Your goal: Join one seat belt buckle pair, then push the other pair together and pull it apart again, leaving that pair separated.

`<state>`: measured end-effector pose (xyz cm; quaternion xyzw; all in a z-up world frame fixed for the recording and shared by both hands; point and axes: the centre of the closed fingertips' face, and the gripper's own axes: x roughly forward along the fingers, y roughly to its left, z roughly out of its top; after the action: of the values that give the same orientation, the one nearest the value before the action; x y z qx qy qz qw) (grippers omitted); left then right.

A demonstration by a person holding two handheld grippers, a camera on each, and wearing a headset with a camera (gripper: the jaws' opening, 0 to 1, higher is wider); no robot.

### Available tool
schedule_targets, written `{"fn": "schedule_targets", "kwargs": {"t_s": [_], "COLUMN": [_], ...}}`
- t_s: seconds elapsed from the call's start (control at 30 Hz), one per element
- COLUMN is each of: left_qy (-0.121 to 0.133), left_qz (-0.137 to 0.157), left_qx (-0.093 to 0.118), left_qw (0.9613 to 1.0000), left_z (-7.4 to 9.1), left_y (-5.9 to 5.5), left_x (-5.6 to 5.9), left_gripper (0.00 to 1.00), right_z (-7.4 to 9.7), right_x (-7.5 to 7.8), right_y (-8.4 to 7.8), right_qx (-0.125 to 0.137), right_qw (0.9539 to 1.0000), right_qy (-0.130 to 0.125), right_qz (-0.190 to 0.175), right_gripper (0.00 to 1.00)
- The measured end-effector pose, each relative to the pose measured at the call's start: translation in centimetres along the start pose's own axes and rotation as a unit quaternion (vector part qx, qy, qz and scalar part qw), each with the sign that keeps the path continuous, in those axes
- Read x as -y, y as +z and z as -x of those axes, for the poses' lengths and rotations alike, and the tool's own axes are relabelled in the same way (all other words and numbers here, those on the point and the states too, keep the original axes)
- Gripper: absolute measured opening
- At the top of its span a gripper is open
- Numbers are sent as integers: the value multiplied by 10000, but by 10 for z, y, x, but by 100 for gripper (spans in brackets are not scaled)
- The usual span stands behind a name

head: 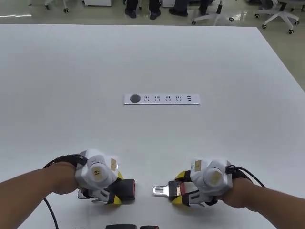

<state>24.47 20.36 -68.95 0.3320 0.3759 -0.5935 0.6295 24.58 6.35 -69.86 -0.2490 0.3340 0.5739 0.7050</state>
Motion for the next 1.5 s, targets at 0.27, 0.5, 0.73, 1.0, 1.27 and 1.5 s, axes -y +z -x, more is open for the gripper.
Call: {"fn": "schedule_targets", "kwargs": {"t_s": [0.27, 0.5, 0.73, 1.0, 1.27, 1.5], "left_qy": [2, -7, -1, -15, -16, 6], "left_qz": [0, -3, -4, -21, -2, 4], "left_qx": [-11, -3, -15, -58, -59, -16], "left_qw": [10000, 10000, 10000, 10000, 10000, 10000], "left_z": [1, 1, 1, 2, 2, 1], "left_y": [1, 2, 2, 2, 2, 1], "left_x": [1, 1, 1, 1, 1, 0], "left_gripper": [35, 35, 35, 35, 35, 35], "right_z": [16, 22, 24, 30, 30, 30], "right_x": [2, 6, 8, 6, 6, 5], "right_y": [-8, -15, -22, -27, -26, -27], "right_qx": [-41, -10, 36, 19, 16, -10], "right_qw": [10000, 10000, 9999, 10000, 10000, 9998], "right_qy": [-30, -38, -50, -25, -54, -95], "right_qz": [-22, -75, -79, -53, -67, 154], "right_gripper": [35, 35, 35, 35, 35, 36]}}
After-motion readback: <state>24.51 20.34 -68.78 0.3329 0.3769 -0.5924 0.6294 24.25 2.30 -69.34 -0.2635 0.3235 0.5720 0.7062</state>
